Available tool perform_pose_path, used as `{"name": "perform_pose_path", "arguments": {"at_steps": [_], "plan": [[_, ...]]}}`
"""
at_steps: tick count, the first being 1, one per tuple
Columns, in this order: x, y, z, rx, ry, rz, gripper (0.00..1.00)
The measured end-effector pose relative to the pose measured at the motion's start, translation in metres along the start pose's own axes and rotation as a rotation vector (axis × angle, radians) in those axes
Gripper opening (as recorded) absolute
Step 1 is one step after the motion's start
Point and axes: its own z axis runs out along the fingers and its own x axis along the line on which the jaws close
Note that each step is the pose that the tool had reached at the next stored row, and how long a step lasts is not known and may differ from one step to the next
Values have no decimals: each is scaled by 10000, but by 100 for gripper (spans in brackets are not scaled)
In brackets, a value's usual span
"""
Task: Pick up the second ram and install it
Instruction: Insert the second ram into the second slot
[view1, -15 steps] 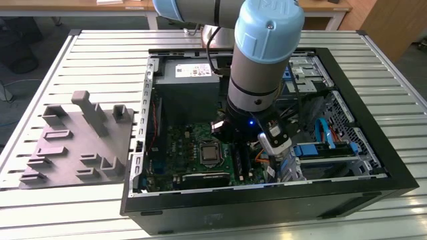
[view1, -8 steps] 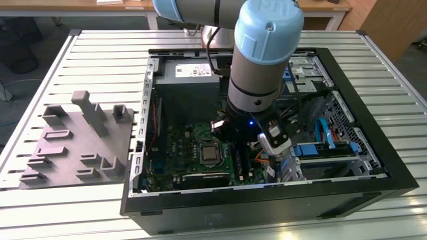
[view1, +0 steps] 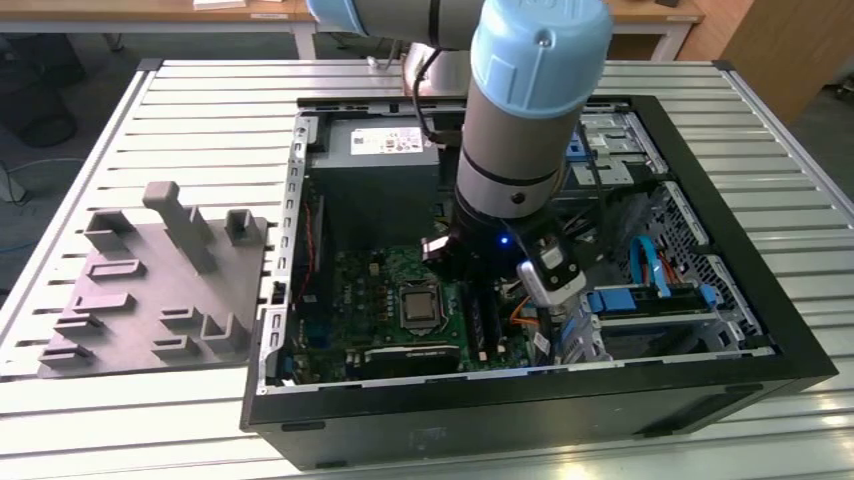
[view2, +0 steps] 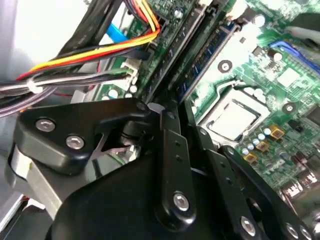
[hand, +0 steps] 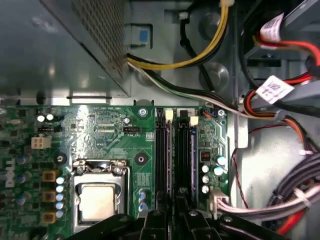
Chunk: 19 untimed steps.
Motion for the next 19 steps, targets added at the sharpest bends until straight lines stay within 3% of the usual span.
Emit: {"name": "perform_pose_path", "arguments": {"at_steps": [6, 10, 19], "plan": [[-2, 14, -269, 0, 0, 0, 21], [-3, 20, -396, 0, 0, 0, 10], [-3, 22, -444, 0, 0, 0, 10]]}}
